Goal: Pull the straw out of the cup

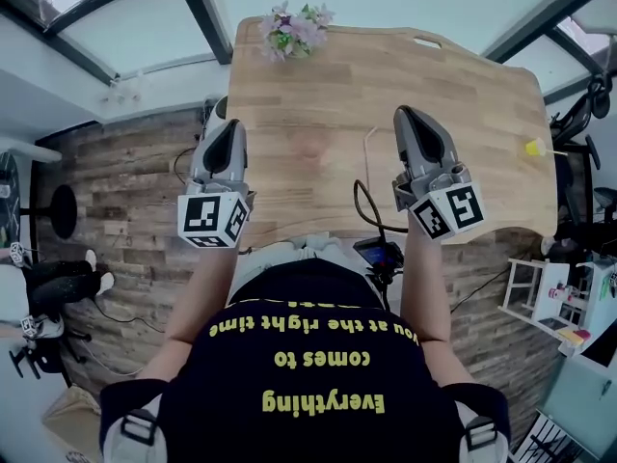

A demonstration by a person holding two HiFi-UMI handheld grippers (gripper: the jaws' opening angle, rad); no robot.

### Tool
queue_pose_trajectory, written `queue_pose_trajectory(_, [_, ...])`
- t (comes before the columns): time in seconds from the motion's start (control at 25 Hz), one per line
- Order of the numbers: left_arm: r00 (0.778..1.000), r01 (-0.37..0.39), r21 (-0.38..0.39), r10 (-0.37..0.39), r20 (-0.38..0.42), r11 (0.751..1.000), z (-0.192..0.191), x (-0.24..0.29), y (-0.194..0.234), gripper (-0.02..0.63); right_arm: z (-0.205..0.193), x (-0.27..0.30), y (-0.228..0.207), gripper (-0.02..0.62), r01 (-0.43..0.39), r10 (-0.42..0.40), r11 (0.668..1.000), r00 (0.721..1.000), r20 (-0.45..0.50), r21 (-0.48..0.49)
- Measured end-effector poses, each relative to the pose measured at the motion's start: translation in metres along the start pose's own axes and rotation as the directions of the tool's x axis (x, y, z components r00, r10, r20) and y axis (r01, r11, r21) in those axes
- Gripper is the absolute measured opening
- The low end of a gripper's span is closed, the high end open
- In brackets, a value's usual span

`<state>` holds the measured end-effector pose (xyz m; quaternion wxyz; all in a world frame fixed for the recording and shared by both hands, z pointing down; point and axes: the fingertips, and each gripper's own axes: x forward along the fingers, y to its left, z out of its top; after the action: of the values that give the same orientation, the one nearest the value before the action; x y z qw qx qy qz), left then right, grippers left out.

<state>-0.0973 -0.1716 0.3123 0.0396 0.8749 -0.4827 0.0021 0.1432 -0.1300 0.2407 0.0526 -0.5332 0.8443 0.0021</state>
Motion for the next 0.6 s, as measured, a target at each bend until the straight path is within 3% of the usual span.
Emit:
queue_pose_trajectory(0.2, [1.000,-0.016,0.001,0.016,0.013,1.000,0.004,-0.003,0.009,0.000,0.018,0.002,0.006,0.006,0.043,-0.039,0.997,0.996,0.078,-0.056])
queue_pose_trajectory(0.6, [0.999,-0.031,-0.010,0.031,0.013,0.999,0.004,-0.001,0.019,0.000,0.017,0.004,0.008,0.006,0.085,-0.078,0.994,0.992,0.102,-0.070])
